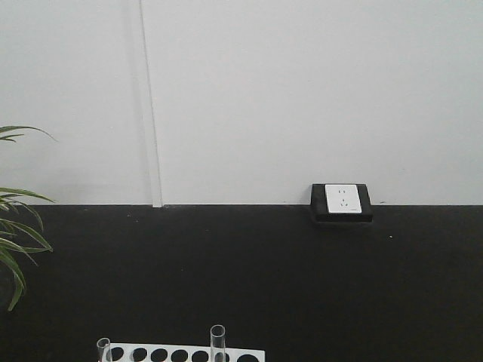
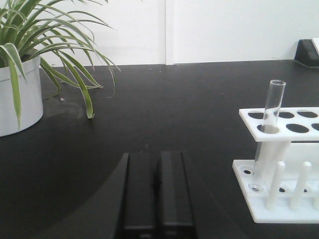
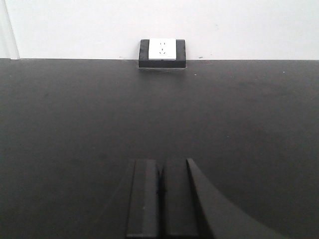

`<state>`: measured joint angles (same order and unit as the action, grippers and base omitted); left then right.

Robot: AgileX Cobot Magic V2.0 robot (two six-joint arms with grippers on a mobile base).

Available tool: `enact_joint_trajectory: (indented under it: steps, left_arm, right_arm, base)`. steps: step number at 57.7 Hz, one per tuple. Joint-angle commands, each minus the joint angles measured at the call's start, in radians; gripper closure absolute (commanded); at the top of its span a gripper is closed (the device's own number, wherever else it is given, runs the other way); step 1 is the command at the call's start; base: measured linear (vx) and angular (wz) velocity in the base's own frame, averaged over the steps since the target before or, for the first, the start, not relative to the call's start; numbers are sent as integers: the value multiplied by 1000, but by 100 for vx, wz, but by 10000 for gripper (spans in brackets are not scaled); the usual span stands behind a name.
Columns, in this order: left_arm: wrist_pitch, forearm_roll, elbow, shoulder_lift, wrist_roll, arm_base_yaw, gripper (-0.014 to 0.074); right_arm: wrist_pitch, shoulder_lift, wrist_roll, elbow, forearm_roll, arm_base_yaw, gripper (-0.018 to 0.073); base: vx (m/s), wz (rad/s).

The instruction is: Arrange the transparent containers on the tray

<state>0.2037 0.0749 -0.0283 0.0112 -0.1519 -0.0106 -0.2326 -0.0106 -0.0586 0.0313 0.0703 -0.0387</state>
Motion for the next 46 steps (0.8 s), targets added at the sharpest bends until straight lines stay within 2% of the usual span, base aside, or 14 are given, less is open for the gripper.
enact_joint_trajectory:
  steps: [1,46]
  left_arm:
    - [-75,-5,-28,14,-11,2,603]
    - [-75,-5,-28,14,-11,2,603]
  right_arm:
    - [83,-8,5,8,14,8,571]
    - [83,-8,5,8,14,8,571]
  base:
    - [0,0]
    - [0,0]
